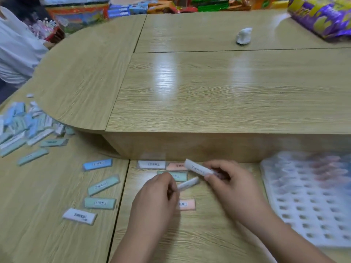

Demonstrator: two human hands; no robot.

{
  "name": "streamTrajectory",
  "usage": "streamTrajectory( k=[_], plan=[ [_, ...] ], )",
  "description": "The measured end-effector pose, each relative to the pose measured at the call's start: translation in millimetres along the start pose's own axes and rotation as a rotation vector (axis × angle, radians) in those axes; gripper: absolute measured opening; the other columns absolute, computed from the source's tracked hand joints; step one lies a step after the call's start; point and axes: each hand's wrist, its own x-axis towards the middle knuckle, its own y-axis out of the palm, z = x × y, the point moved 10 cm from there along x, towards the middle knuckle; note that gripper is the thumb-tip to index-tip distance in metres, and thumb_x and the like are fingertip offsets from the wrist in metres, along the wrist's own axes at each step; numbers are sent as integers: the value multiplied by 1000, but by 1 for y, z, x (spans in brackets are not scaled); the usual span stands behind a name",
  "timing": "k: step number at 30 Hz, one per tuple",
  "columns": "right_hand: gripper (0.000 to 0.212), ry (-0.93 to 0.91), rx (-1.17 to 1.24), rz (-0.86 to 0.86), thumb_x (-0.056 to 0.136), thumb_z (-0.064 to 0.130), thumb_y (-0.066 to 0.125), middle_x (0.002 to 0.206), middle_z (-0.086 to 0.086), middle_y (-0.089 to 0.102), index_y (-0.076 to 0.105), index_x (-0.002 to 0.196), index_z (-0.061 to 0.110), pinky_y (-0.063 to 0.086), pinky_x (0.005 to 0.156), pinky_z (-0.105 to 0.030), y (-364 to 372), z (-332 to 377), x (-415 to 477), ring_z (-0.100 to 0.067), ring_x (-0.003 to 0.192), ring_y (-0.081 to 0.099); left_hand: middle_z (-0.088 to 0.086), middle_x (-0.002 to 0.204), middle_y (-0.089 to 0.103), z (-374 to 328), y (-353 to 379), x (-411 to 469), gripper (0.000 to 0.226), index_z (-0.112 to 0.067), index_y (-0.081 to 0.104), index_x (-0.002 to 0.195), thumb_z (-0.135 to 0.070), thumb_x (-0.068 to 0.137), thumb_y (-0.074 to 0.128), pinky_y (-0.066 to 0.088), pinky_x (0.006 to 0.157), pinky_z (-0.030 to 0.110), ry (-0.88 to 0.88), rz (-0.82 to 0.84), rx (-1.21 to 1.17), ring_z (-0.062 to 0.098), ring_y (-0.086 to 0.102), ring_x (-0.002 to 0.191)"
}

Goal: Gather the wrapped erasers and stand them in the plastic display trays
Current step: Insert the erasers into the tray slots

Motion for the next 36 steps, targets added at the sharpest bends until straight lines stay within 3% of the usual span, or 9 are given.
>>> streamTrajectory(
  k=[4, 7, 11, 15, 20, 23, 26, 29, 36],
  plan=[
    [22, 59, 195, -45, 86, 20, 70, 83, 21, 68, 73, 93, 41, 42, 65, -9, -51, 0, -22, 0, 76, 62, -22, 103, 62, -22, -3, -3, 47, -47, 57, 123, -19, 86, 65, 48, 68, 26, 68, -5, 58, 5, 59, 88],
    [24, 89, 284, -124, 83, 20, 73, 74, 11, 70, 71, 94, 40, 46, 56, -11, -110, -5, -39, -7, 65, 66, -23, 93, 62, -42, -8, -8, 38, -38, 73, 104, -9, 80, 68, 48, 70, 20, 47, -44, -147, 2, 59, 84],
    [26, 80, 348, -275, 69, 33, 73, 79, 2, 70, 68, 95, 37, 54, 64, -18, -196, -30, -62, -13, 69, 68, -9, 81, 68, -84, 6, -21, 24, -32, 69, 85, -8, 80, 70, 54, 65, 38, -3, -20, -470, 19, 67, 68],
    [19, 35, 226, -355, 75, 25, 72, 78, 7, 70, 69, 90, 36, 49, 64, -12, -249, -68, -83, -7, 66, 63, -17, 78, 67, -146, 25, -37, 28, -38, 71, 80, -10, 80, 75, 47, 59, 17, 11, -27, -655, 8, 62, 68],
    [13, -104, -121, -344, 83, 25, 69, 92, 22, 69, 71, 92, 35, 45, 71, -7, -244, -73, -91, 2, 79, 66, -14, 55, 43, -178, 65, -55, 24, -44, 72, 76, -21, 77, 80, 34, 54, 21, -63, -56, -647, 6, 36, 49],
    [13, -185, -193, -291, 87, 25, 68, 93, 26, 68, 73, 99, 29, 45, 76, -8, -223, -72, -82, 8, 87, 63, -13, 51, 39, -183, 77, -60, 21, -47, 71, 74, -27, 79, 78, 31, 51, 21, -82, -65, -555, 7, 38, 49],
    [18, -221, -173, -208, 87, 27, 64, 96, 26, 67, 72, 103, 30, 44, 77, -5, -200, -67, -71, 11, 88, 60, -28, 74, 56, -184, 75, -58, 27, -54, 65, 69, -30, 79, 73, 34, 57, 22, -23, -156, -390, 4, 50, 67],
    [18, -278, -172, -140, 90, 28, 62, 98, 22, 69, 72, 105, 29, 48, 78, -12, -177, -64, -65, 8, 90, 61, -27, 100, 51, -179, 81, -55, 28, -52, 65, 81, -27, 80, 76, 38, 67, 20, 10, -201, -294, 7, 55, 93],
    [19, -328, -163, -168, 89, 25, 64, 96, 18, 70, 74, 105, 25, 50, 75, -17, -172, -68, -56, 4, 88, 63, -18, 102, 49, -173, 96, -57, 15, -34, 74, 82, -21, 78, 81, 33, 70, 13, 83, -200, -181, 5, 38, 94]
  ],
)
